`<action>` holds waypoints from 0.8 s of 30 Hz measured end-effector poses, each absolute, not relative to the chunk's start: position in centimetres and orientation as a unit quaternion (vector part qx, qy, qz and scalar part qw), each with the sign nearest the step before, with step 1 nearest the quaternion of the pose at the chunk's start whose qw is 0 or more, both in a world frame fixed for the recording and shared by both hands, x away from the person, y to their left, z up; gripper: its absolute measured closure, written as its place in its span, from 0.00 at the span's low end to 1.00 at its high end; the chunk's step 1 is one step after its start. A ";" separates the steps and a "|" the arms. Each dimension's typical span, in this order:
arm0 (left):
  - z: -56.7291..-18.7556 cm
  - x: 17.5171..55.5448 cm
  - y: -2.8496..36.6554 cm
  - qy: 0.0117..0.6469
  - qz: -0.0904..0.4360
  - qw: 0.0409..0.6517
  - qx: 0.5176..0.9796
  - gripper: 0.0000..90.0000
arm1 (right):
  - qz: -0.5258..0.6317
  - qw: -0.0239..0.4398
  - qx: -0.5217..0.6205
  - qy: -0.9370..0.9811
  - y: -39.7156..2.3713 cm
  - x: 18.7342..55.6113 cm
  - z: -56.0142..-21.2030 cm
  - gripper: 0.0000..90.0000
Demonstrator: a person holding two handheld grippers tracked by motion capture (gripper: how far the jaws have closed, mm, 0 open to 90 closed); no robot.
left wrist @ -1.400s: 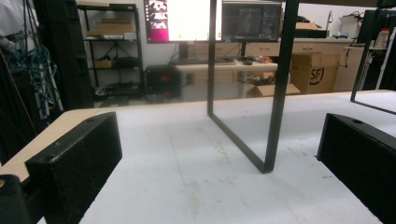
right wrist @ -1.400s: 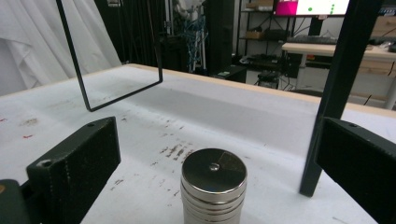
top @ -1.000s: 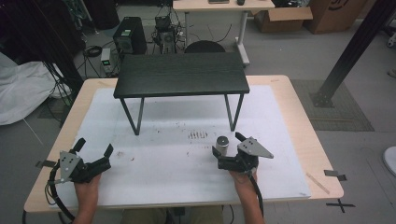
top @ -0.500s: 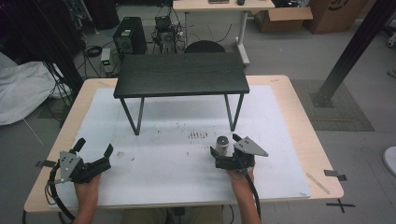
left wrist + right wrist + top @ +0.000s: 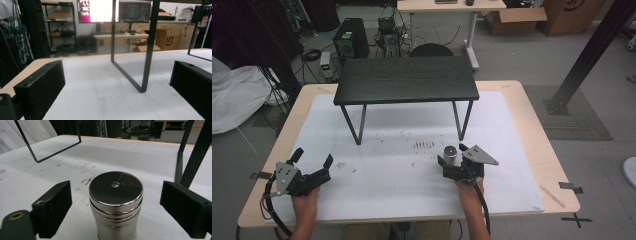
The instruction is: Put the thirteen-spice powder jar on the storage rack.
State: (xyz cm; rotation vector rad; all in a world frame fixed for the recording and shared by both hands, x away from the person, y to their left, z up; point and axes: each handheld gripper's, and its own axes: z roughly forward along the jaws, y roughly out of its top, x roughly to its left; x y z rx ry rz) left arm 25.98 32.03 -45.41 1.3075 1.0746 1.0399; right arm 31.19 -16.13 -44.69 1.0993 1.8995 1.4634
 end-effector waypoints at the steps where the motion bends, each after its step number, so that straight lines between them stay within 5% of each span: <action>1: -45.4 26.0 32.0 0.453 0.439 0.546 0.551 0.00 | 0.538 0.249 0.405 0.696 -16.2 31.2 -44.7 0.16; 24: -45.4 26.0 32.0 0.453 0.439 0.545 0.552 0.00 | 0.546 0.239 0.399 0.697 -16.3 31.2 -44.7 0.54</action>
